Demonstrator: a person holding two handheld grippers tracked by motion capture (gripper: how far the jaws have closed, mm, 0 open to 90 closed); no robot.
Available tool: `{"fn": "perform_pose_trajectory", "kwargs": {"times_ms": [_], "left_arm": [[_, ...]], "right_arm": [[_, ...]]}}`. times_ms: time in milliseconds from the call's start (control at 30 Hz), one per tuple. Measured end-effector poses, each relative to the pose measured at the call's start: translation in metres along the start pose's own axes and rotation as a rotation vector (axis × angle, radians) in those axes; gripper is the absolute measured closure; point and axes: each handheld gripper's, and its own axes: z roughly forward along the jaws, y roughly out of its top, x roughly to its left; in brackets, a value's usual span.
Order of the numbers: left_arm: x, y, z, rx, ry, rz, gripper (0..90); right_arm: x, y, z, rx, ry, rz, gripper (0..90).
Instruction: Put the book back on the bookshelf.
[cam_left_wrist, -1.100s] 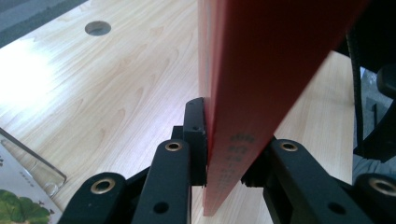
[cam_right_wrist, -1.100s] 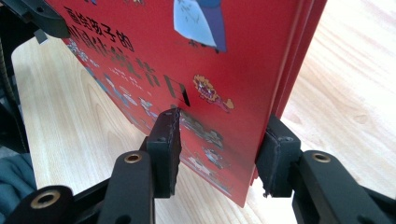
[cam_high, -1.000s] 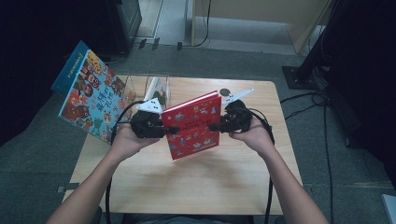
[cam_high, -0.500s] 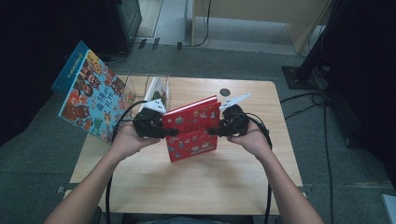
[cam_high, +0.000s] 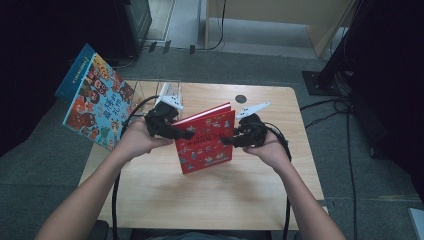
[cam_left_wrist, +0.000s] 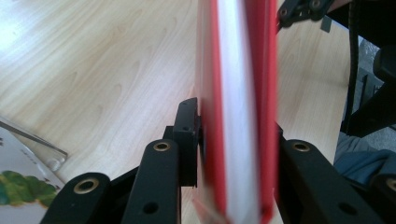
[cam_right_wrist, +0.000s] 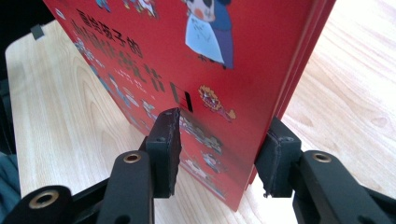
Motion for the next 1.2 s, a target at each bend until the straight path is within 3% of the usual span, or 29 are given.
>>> {"fn": "perform_pose_trajectory", "kwargs": {"times_ms": [100, 300, 433, 567, 600, 700, 867, 967, 1200], "left_arm": [[0.001, 0.010, -0.001, 0.044, 0.005, 0.004, 69.1], [-0.001, 0.032, 0.002, 0.135, 0.014, 0.053, 68.8], [-0.001, 0.048, 0.007, 0.180, -0.011, 0.048, 66.3], [-0.002, 0.056, 0.011, 0.229, -0.005, 0.071, 71.5], [-0.002, 0.057, 0.010, 0.233, -0.006, 0.063, 72.6], [-0.004, 0.056, 0.008, 0.239, 0.002, 0.095, 77.8], [-0.003, 0.054, 0.001, 0.238, 0.010, 0.074, 79.4], [-0.003, 0.052, -0.007, 0.222, 0.007, 0.043, 79.6], [0.001, 0.039, -0.034, 0.198, 0.045, -0.021, 79.6]], "right_arm": [[0.001, 0.000, 0.000, -0.004, -0.003, -0.012, 53.9], [0.002, 0.001, 0.002, -0.005, -0.007, -0.021, 52.6], [0.003, 0.000, 0.002, 0.001, -0.003, -0.025, 52.5], [0.003, -0.002, 0.000, -0.002, -0.009, -0.032, 53.3], [0.002, -0.003, 0.000, -0.009, -0.007, -0.034, 53.3], [-0.001, -0.010, -0.004, -0.030, -0.009, -0.030, 53.6], [-0.004, -0.023, -0.008, -0.023, -0.062, -0.032, 52.3], [-0.005, -0.033, -0.007, -0.023, -0.073, -0.035, 51.9], [-0.008, -0.058, -0.001, -0.027, -0.097, -0.043, 51.8]]}}
